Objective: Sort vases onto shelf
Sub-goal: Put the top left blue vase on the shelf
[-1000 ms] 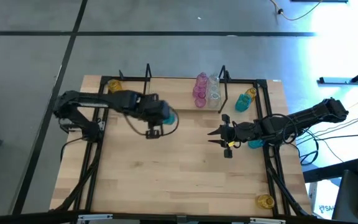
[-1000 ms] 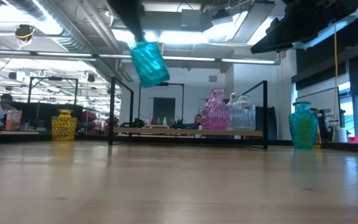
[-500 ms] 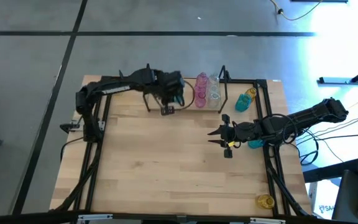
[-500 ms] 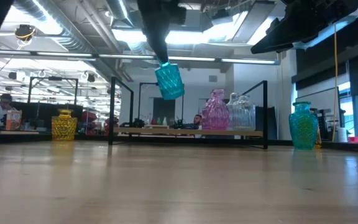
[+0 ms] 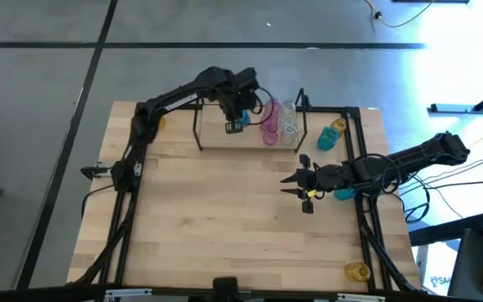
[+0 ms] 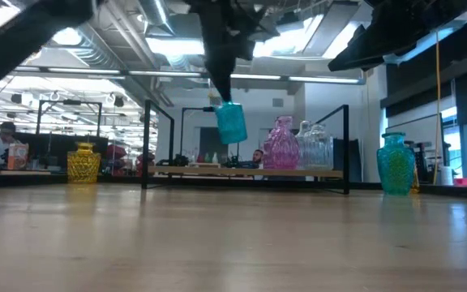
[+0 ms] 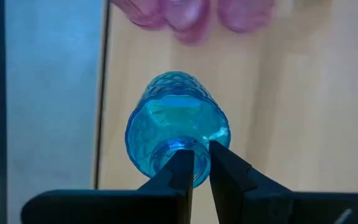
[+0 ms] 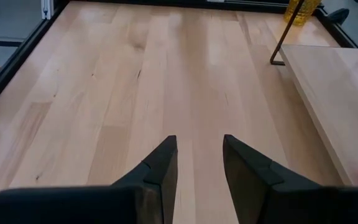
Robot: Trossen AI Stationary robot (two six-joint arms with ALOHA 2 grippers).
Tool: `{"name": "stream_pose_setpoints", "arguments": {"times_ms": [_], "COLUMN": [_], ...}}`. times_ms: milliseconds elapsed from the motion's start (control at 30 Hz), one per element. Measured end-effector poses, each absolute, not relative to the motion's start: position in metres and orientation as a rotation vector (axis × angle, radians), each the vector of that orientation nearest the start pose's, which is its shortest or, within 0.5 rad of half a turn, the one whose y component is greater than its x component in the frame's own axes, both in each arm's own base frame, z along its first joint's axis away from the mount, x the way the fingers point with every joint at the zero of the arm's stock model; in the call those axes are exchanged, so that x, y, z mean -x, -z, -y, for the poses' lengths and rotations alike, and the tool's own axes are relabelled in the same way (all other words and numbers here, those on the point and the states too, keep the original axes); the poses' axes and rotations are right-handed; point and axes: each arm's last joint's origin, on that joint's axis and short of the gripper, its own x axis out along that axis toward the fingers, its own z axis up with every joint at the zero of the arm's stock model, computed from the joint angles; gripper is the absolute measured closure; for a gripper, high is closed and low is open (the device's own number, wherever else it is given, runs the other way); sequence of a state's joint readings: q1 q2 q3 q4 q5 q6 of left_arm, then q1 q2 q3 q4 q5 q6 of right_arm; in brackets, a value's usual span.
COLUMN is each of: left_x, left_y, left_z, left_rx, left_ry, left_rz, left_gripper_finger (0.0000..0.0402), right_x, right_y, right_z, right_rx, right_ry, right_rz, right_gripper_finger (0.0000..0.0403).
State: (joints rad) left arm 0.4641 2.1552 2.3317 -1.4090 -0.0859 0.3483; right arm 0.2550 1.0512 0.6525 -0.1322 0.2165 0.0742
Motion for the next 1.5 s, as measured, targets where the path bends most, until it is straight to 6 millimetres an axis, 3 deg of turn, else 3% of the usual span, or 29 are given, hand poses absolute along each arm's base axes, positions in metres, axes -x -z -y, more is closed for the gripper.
{"name": "stream_pose_setpoints", "arguments": {"times_ms": [333, 567, 833, 1200, 1500], "left_x": [-0.387, -0.386, -0.387, -0.393, -0.394], "left_y": [-0.301, -0.291, -0.293, -0.273, -0.272], "left_z": [-0.244, -0.266, -0.264, -0.269, -0.27], "left_rx": [-0.036, -0.064, -0.04, -0.058, -0.066], "left_ry": [-0.196, -0.218, -0.162, -0.174, -0.19], "left_rz": [-1.241, -1.207, -1.164, -1.159, -1.153], "left_gripper_finger": [0.0373, 0.0371, 0.0369, 0.0364, 0.0362], "right_x": [-0.219, -0.219, -0.219, -0.219, -0.219], "right_y": [-0.241, -0.241, -0.241, -0.241, -0.241], "right_z": [-0.05, -0.049, -0.049, -0.049, -0.049], "right_rx": [0.056, 0.07, 0.07, 0.064, 0.063], "right_ry": [-0.013, 0.042, 0.041, 0.042, 0.044], "right_rz": [-0.528, -0.519, -0.52, -0.52, -0.52], "right_gripper_finger": [0.0288, 0.0288, 0.0288, 0.0288, 0.0288]}}
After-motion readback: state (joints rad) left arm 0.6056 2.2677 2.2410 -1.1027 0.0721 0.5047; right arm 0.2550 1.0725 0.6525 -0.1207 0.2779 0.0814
